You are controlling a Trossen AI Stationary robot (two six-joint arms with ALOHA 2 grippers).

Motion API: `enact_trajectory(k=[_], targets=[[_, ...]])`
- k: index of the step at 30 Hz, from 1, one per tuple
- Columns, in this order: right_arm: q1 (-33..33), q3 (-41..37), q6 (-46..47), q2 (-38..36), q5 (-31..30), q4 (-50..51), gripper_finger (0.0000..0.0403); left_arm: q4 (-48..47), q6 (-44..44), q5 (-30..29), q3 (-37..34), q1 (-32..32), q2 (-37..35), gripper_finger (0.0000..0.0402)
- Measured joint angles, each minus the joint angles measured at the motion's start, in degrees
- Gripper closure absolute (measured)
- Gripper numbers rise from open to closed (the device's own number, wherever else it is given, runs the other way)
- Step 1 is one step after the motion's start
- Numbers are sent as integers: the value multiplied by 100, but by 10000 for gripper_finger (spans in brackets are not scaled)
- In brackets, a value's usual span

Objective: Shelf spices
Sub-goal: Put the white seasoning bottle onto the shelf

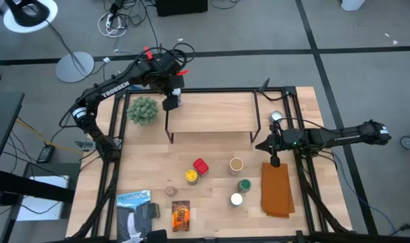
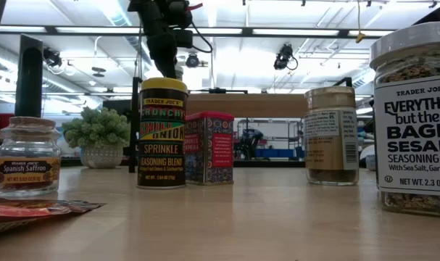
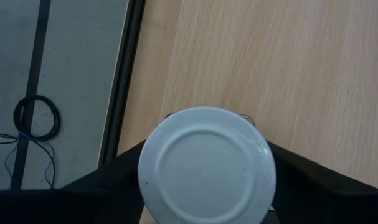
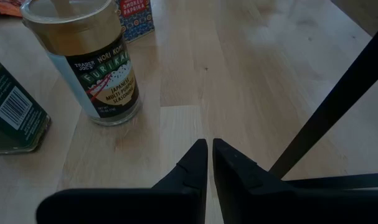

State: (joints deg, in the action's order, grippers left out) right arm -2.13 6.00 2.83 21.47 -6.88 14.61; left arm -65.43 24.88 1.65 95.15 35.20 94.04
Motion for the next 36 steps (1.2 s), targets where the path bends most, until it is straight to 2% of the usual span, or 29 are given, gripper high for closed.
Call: enact_trajectory(k=[20,36], targets=[[2,2,2,0,-2,0,376,-7,0,-248,0,0,0,6],[1,0,0,0,0,0,378,126,-2,-487,0,0,4,2]])
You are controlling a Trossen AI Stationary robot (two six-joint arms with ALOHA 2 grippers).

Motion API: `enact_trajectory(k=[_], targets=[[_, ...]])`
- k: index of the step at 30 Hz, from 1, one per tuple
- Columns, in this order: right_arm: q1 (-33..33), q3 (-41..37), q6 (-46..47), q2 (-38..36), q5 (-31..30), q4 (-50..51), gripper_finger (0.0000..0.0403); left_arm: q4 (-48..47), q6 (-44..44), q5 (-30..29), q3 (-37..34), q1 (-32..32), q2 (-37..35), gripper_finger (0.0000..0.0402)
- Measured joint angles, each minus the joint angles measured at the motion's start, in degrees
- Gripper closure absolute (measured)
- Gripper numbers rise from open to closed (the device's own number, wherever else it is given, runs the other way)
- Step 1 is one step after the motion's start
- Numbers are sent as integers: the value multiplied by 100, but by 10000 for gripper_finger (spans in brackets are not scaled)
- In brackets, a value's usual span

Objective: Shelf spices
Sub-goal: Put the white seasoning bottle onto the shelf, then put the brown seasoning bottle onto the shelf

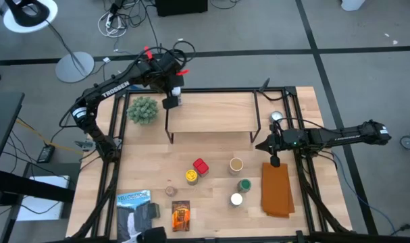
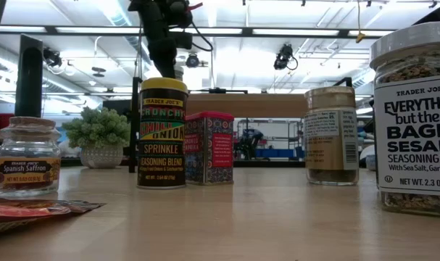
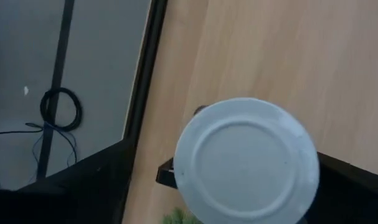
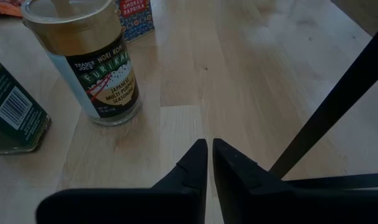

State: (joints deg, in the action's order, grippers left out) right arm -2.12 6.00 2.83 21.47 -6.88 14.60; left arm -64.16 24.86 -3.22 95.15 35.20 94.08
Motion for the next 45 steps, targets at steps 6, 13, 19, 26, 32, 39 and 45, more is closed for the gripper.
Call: enact_trajectory(k=[6,13,19,26,32,39,45], targets=[[1,2,1,-1,0,1,378,164,0,11,0,0,0,2],[1,2,2,-1,1,-1,379,164,-4,76,0,-9,0,2],[1,0,2,-2,1,1,374,179,-42,437,0,-13,0,2],[0,0,1,-2,-1,0,376,559,-151,428,0,-11,0,2],[-1,0,2,0,0,1,374,885,-157,419,-2,-11,3,2],[0,1,1,0,0,1,373,1315,-386,419,-2,-11,3,2],[0,2,2,-2,1,0,376,1582,-405,391,103,-11,3,2]])
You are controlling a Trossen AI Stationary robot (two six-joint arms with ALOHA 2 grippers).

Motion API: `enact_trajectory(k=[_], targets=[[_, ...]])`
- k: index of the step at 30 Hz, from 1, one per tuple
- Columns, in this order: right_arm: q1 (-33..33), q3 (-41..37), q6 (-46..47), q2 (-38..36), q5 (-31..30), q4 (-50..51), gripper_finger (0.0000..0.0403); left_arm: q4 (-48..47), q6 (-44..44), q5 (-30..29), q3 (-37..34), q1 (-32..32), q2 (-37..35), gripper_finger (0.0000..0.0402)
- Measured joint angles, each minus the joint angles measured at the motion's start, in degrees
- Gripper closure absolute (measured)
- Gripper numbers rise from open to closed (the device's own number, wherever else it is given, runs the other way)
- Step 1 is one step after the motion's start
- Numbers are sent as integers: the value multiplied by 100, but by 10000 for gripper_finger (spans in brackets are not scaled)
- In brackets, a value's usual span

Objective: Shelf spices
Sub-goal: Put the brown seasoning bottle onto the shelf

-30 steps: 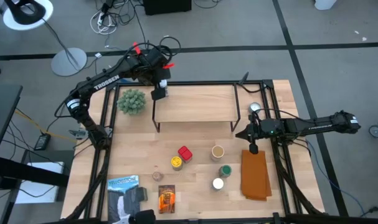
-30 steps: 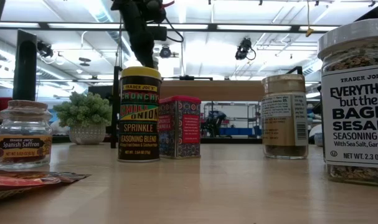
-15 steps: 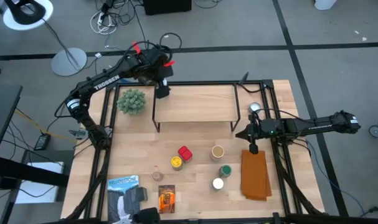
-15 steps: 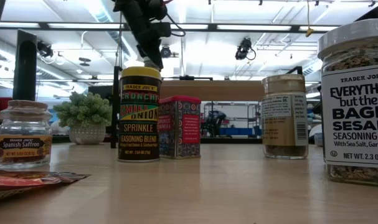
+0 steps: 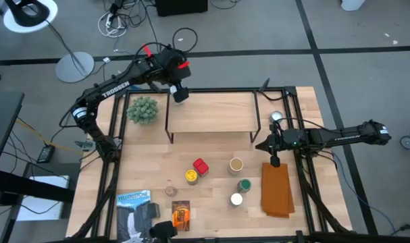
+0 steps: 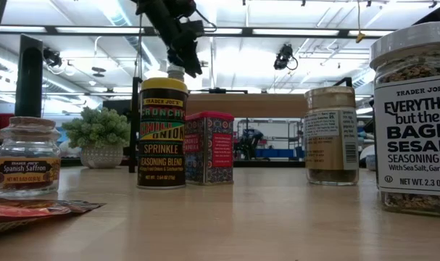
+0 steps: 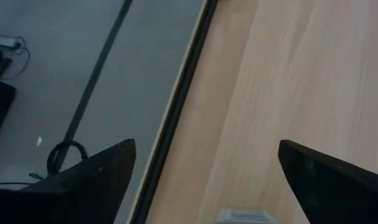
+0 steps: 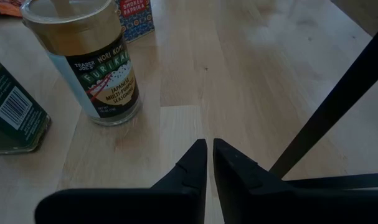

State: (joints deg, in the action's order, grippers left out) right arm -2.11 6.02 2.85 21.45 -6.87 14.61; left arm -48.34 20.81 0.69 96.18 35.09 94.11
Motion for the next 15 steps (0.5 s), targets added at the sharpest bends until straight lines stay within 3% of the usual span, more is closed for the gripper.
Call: enact_trajectory(k=[9,15], targets=[[0,-1,-1,0,0,-1,373,81,-370,-646,1111,-15,-74,3],[0,-1,-1,2,0,0,378,308,-785,-1161,895,-233,-778,3]])
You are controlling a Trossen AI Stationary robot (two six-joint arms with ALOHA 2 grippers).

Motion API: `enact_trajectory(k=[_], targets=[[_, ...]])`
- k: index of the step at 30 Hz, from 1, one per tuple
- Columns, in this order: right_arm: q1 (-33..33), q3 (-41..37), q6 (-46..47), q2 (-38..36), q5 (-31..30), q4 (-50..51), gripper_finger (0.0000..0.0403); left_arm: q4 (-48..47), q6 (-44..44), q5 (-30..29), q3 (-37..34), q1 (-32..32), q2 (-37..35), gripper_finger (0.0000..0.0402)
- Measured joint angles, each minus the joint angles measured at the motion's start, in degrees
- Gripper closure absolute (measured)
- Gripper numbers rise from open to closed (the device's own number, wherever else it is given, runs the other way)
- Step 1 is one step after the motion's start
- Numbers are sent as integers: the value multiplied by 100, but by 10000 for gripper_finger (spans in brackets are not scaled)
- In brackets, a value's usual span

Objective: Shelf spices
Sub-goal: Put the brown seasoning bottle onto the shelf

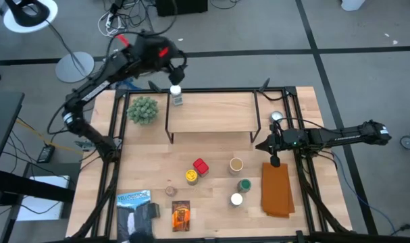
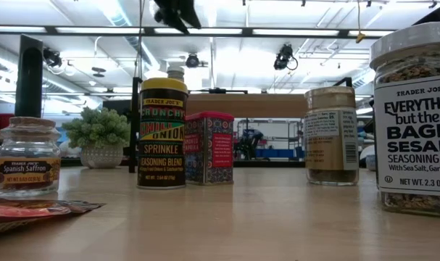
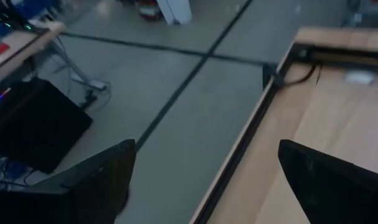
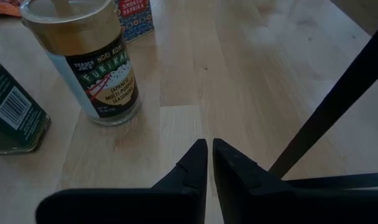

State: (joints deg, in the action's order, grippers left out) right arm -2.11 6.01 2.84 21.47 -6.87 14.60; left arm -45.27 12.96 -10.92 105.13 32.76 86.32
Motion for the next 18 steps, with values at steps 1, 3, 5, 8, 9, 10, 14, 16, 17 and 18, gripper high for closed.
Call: enact_trajectory(k=[1,3,5,8,9,10,14,16,17,18], targets=[[0,-1,-1,-1,-1,2,378,94,-106,-21,-144,-91,-188,3],[-2,-1,1,-2,-2,-1,378,371,-215,-99,-514,-332,-584,3],[-1,0,1,-2,-1,1,378,653,-317,-311,-979,-650,-1033,3],[0,1,1,0,-1,1,378,1009,-469,-660,-1817,-1257,-1752,3],[0,0,1,-1,-1,1,379,1076,-523,-698,-2118,-1477,-1996,3],[0,-1,-1,-2,0,1,379,1122,-563,-700,-2430,-1714,-2241,3],[0,0,0,0,-1,0,377,1576,-864,-638,-3700,-2688,-3106,3],[0,-1,-1,-2,0,1,375,1990,-1009,-803,-4315,-3108,-3465,3],[0,-1,1,-2,-2,1,375,2196,-1057,-934,-4594,-3293,-3620,3],[-1,0,1,0,-1,0,374,2370,-1117,-1032,-4851,-3460,-3750,3]])
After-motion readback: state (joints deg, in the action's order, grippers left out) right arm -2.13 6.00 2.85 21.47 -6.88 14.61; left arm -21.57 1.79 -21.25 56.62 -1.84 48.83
